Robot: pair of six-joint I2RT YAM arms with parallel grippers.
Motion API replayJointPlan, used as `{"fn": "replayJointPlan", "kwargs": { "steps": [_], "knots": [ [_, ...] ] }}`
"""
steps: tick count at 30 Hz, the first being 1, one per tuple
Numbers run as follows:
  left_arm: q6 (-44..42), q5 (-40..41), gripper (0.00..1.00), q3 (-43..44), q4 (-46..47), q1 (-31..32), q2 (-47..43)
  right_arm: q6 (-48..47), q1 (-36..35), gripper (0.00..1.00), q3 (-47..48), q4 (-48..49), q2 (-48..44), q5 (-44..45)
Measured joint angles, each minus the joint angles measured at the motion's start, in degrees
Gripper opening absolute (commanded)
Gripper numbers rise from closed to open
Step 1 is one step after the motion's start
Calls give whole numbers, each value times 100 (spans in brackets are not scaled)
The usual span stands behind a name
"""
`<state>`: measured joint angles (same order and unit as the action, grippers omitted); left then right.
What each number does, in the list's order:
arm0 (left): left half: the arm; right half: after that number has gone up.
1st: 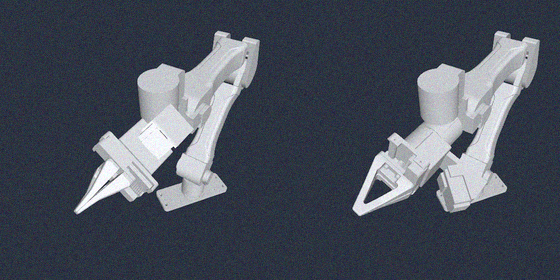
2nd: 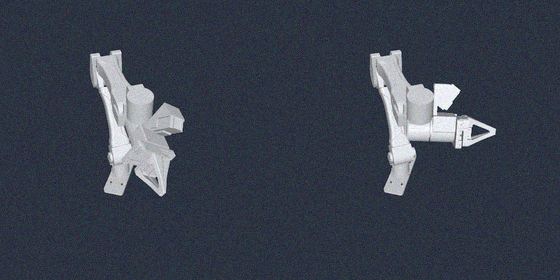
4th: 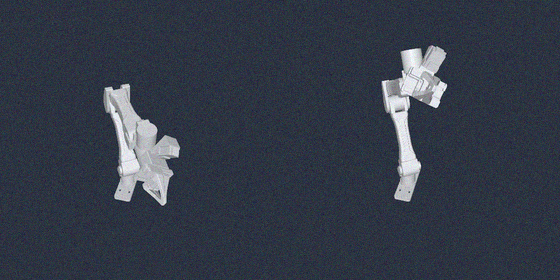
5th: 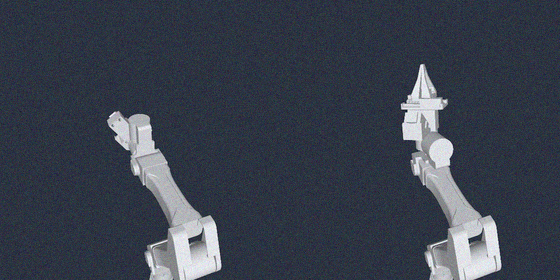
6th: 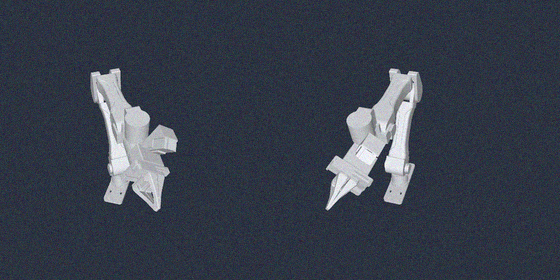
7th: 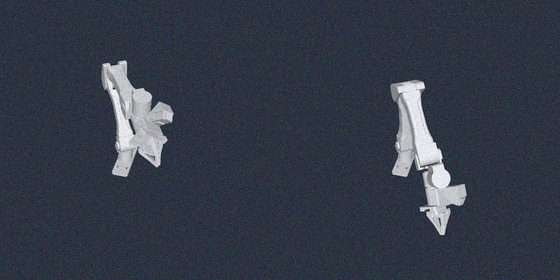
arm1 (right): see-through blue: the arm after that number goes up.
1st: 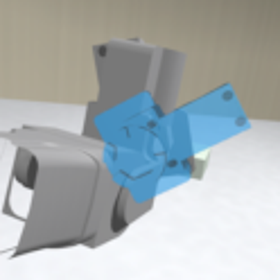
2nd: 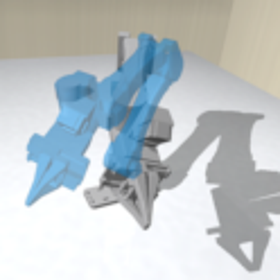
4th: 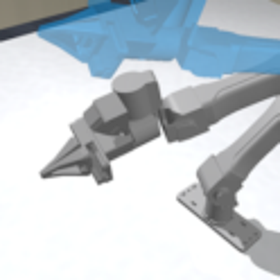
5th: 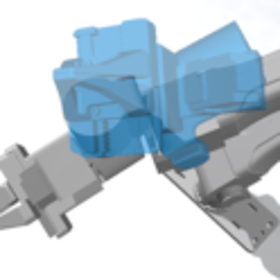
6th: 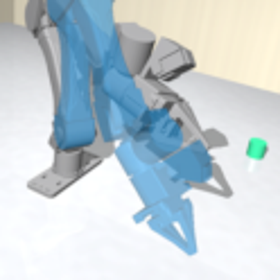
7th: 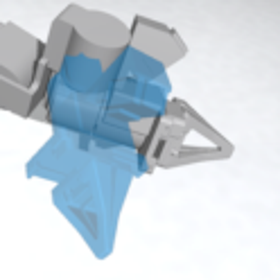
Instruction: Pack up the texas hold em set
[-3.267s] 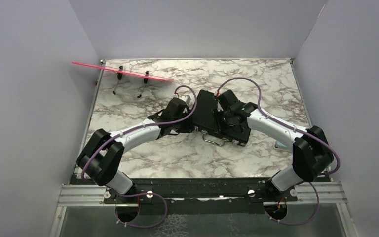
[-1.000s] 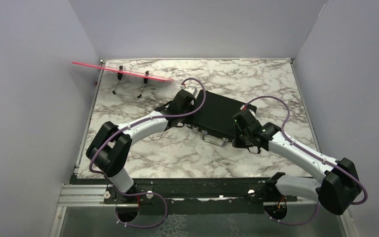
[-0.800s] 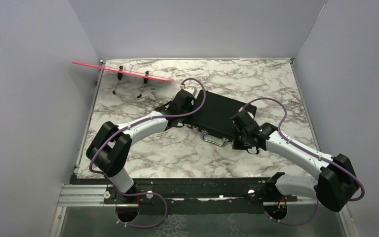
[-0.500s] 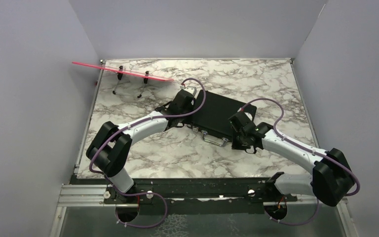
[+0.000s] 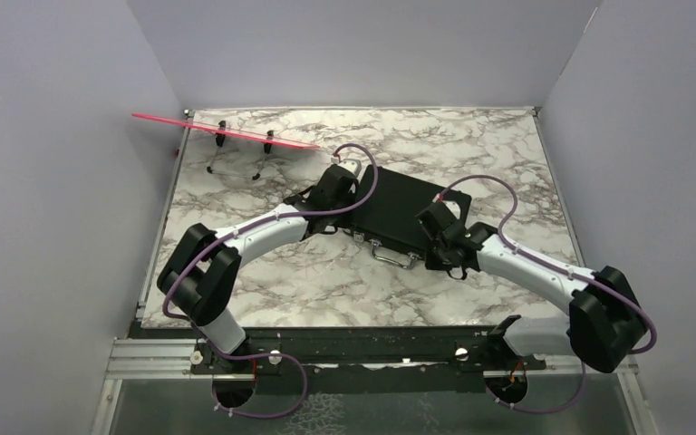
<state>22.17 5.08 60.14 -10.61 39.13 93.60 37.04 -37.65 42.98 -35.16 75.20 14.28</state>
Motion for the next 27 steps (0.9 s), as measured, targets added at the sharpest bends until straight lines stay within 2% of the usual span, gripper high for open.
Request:
{"fn": "replayJointPlan", "kwargs": {
  "steps": [7, 11, 15, 20, 27],
  "knots": [
    [-33, -212, 15, -15, -323, -2, -356, -260, 0, 21, 2, 140, -988, 26],
    [-24, -275, 17, -181, -278, -2, -726, -341, 11, 26, 15, 140, -1215, 76],
    [107, -409, 16, -826, -13, -2, -1069, -409, 11, 28, 81, 142, -1191, 76],
    [396, -612, 14, -1561, 245, -2, -1075, -409, 11, 28, 101, 186, -1178, 74],
    [990, -944, 13, -2087, 1296, -2, -752, -407, 11, 28, 101, 297, -1375, 72]
  ]
}}
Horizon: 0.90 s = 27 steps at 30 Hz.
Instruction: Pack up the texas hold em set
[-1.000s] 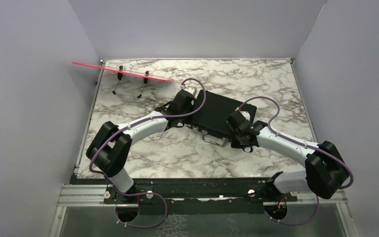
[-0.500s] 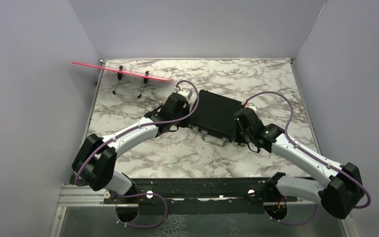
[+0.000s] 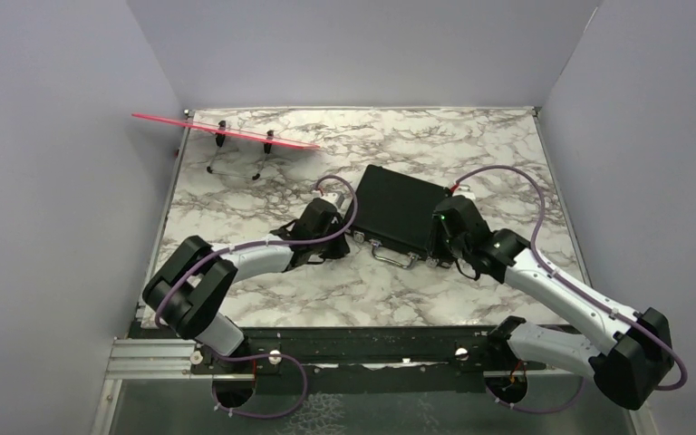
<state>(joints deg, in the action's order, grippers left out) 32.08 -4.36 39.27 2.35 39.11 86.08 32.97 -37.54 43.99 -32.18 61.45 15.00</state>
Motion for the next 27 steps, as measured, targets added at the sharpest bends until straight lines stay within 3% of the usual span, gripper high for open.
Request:
{"fn": "replayJointPlan", "kwargs": {
  "steps": [16, 27],
  "knots": [
    [960, 46, 11, 175, 1158, 50, 960, 28, 0, 32, 17, -96, -538, 229],
    [1189, 422, 21, 15, 1480, 142, 929, 127, 0, 51, 205, -352, -868, 295]
  ]
}}
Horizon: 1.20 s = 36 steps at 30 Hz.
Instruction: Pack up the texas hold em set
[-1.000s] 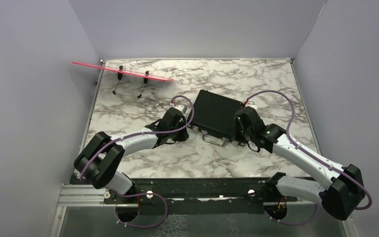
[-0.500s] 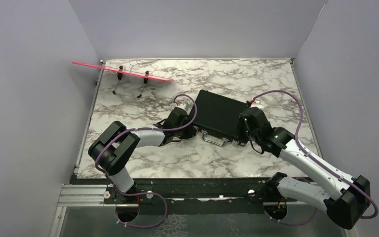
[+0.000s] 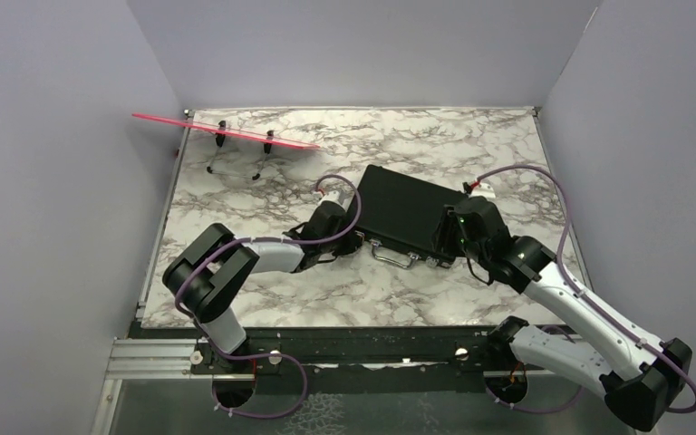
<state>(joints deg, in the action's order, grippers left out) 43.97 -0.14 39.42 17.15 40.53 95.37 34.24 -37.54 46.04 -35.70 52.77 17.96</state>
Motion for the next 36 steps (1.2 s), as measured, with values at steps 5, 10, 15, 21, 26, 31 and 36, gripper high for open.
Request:
{"fn": "replayJointPlan", "kwargs": {
  "steps": [5, 10, 15, 21, 26, 31, 36],
  "knots": [
    [-291, 302, 28, -129, -13, 7, -238, 24, 0, 58, 129, -184, -308, -2],
    [-699, 855, 43, -457, -232, -46, -1362, 26, 0, 61, 459, -520, -586, 59],
    [-1349, 1408, 64, -492, -990, -44, -3084, 22, 0, 67, 951, -1005, -791, 358],
    [-2140, 2100, 77, -13, -2304, -44, -5045, -98, 0, 74, 1639, -1515, -1163, 839],
    [-2673, 2782, 89, 1064, -3397, -44, -5984, -245, 0, 77, 2358, -1864, -1340, 1246],
    [-3016, 3338, 91, 2041, -4247, -46, -6354, -369, 0, 78, 2951, -2124, -1362, 1598],
    [-3158, 3652, 93, 2514, -4835, -46, -6376, -431, 0, 74, 3178, -2312, -1377, 1729]
  ]
}}
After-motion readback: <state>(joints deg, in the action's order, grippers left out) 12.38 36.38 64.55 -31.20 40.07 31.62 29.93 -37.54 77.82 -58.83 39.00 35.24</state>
